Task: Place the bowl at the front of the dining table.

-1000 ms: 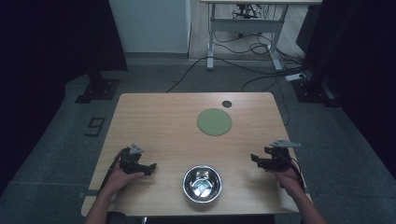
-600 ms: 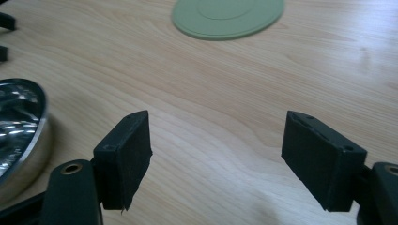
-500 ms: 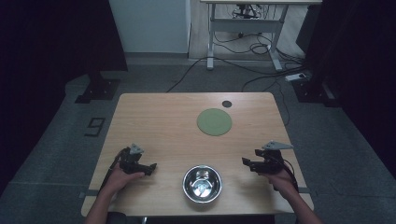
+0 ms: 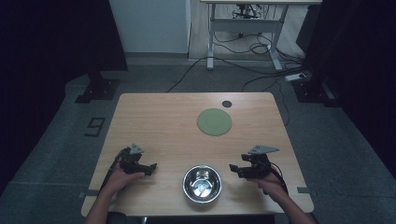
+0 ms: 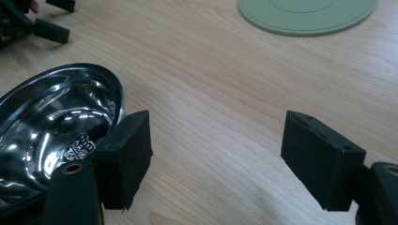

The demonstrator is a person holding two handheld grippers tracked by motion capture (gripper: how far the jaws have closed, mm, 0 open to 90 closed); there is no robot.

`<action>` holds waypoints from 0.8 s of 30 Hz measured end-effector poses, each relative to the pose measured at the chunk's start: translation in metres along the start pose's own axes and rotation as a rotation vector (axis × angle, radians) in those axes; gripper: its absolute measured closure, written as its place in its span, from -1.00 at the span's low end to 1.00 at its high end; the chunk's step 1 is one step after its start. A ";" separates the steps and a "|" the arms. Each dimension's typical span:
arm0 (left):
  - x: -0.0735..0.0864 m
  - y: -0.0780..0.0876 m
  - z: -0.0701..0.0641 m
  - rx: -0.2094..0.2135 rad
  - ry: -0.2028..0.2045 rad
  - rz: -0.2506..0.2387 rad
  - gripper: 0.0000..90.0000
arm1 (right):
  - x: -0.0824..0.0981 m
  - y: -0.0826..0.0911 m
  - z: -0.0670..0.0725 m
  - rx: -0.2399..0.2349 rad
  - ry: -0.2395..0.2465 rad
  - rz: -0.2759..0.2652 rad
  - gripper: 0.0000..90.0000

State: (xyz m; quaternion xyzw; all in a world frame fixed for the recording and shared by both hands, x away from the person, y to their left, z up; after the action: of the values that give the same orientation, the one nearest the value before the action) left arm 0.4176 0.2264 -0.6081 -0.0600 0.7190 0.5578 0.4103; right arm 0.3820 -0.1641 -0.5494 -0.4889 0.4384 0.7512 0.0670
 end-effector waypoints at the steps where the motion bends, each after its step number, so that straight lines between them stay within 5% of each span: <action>1: 0.000 0.000 0.000 0.000 0.000 0.000 -1.00 | 0.000 -0.001 0.002 -0.003 0.002 0.003 -0.45; 24: 0.000 0.000 -0.001 0.001 -0.002 0.002 -1.00 | -0.007 -0.011 0.029 -0.064 0.024 0.003 -0.44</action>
State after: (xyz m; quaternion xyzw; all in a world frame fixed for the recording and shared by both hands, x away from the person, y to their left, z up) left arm 0.4176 0.2256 -0.6081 -0.0587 0.7189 0.5579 0.4105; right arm 0.3718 -0.1346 -0.5468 -0.4993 0.4158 0.7588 0.0449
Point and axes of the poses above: each handheld gripper's, and its own axes: y roughly backward along the jaws, x roughly out of its underside, z roughly to its left, the point moved 8 cm from there along -y, roughly forward along the jaws, and after that the axes turned 3 degrees about y, right-handed, at the moved point
